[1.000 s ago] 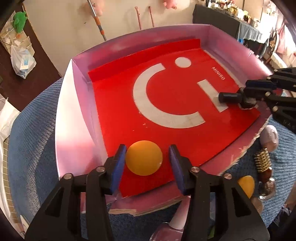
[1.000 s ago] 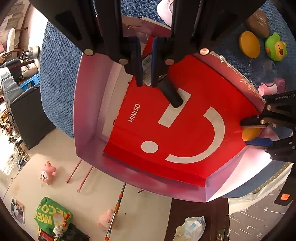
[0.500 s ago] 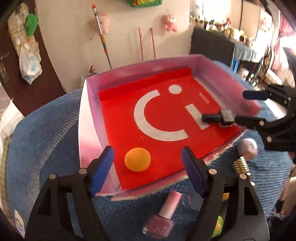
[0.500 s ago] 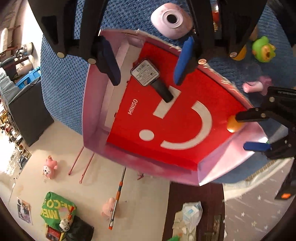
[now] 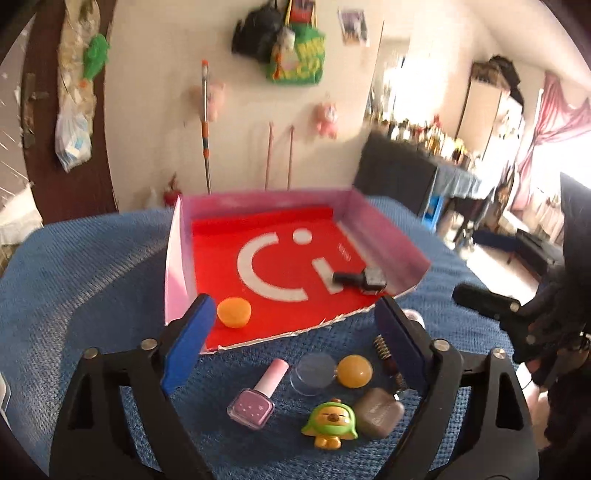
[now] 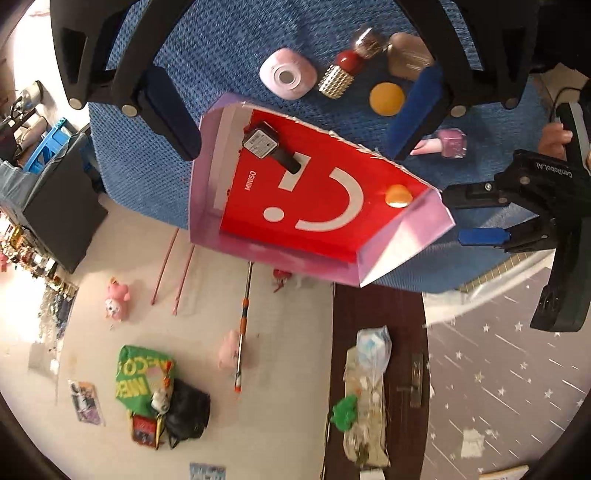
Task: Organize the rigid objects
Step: 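Withdraw both tools from the box back toward the remaining items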
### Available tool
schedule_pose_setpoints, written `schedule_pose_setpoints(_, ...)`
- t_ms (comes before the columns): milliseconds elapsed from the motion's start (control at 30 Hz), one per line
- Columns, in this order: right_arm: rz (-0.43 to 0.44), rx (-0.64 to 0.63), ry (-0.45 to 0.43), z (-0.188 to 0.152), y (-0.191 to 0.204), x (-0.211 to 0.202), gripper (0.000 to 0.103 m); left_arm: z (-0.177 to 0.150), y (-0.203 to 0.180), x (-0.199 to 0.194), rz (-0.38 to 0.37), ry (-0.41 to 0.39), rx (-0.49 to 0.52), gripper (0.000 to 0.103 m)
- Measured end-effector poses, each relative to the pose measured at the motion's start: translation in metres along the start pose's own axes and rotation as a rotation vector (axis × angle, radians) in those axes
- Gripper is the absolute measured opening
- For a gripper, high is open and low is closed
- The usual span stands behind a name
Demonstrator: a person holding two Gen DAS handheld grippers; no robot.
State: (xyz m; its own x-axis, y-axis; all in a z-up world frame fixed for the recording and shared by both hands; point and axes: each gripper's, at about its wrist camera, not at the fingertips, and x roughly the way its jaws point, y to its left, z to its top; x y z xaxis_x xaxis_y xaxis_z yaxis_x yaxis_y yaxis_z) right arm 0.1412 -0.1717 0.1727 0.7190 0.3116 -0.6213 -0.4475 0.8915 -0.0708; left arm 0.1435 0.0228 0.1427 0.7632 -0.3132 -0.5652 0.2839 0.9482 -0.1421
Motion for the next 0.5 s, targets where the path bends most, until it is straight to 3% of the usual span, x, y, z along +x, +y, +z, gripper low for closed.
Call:
schedule_pose_setpoints(100,0.003,0.025,-0.035,-0.010,0.007,-0.017,0.103,-0.011,-0.008,-0.027,0.003,-0.113,0.030,0.100)
schedule_pose_setpoints(200,0.001,0.040,-0.076,-0.023,0.015,-0.031,0.103,-0.023,-0.013,-0.040,0.035,-0.167,0.035,0.101)
schedule_pose_setpoints(333,-0.047,0.072,-0.128,-0.045,0.026,-0.043,0.103,-0.042,-0.014,-0.042,0.045,-0.166,-0.010,0.101)
schedule_pose_setpoints(500,-0.039,0.177,-0.125,-0.075,0.026,-0.037,0.103,-0.072,-0.018,-0.026,0.083,-0.115,-0.023,0.101)
